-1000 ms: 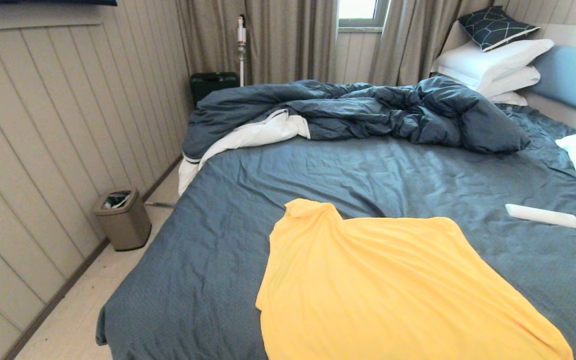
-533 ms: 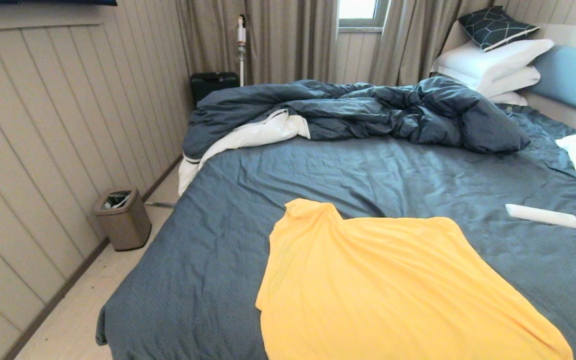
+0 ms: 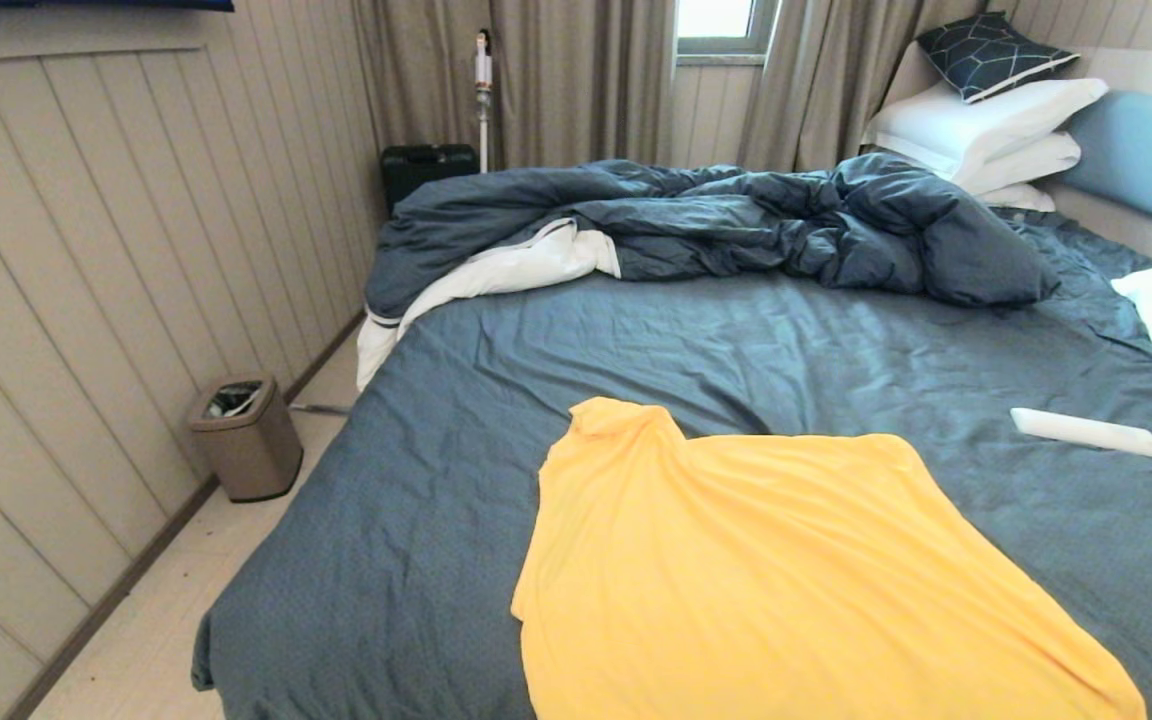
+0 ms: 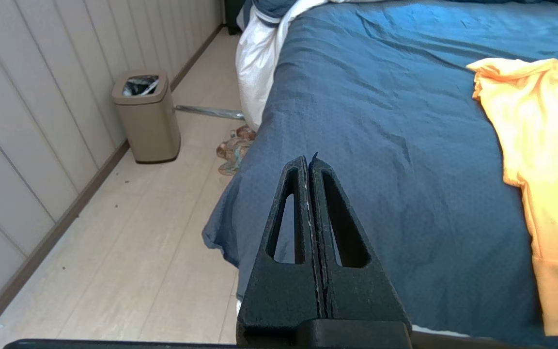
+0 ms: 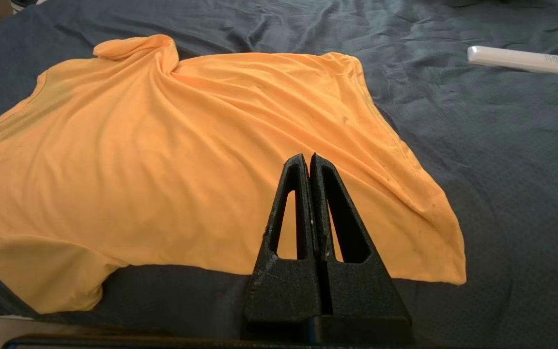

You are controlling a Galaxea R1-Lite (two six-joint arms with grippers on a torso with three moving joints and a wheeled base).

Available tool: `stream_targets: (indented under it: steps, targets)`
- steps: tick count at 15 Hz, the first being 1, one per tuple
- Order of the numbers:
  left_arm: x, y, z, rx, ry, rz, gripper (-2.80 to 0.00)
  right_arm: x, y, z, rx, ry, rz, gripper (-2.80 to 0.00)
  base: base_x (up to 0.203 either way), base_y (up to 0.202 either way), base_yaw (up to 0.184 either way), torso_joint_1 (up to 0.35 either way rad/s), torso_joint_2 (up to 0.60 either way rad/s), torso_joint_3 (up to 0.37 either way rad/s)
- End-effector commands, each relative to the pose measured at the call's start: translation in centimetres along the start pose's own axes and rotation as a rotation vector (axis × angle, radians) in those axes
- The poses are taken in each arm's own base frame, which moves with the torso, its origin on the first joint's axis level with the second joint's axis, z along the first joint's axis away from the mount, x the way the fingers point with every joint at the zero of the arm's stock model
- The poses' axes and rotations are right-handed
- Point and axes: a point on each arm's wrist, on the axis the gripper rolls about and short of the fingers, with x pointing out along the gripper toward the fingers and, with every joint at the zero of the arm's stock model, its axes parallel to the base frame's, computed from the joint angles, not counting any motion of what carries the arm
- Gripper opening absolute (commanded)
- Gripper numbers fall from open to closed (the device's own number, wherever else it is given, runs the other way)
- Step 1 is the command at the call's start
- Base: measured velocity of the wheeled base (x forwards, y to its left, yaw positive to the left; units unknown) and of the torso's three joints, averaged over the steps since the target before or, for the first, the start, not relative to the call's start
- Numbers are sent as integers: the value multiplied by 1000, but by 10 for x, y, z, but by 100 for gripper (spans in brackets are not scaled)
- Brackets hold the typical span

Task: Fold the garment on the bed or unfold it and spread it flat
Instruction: Fold the yellow T-shirt

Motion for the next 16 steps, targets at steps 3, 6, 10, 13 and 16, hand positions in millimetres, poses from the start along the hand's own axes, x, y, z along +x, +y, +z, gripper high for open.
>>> stream_targets:
  steps: [3, 6, 10, 13, 16]
  targets:
    - [0, 0, 0, -1, 2, 0, -280, 0, 0, 0, -3, 1, 4, -280, 0, 0, 0, 0, 0, 0]
    - [0, 0, 0, 2, 1, 1, -280, 0, 0, 0, -3, 1, 4, -280, 0, 0, 0, 0, 0, 0]
    - [-1, 0, 0, 23, 18, 0, -280, -2, 0, -1, -11, 59, 6, -280, 0, 0, 0, 0, 0, 0]
    - [-5, -1, 17, 30, 28, -5, -280, -4, 0, 12, -22, 97, 3, -280, 0, 0, 0, 0, 0, 0]
    - [-1, -3, 81, -26, 52, -41, -280, -8, 2, 76, 3, 116, 33, -280, 0, 0, 0, 0, 0, 0]
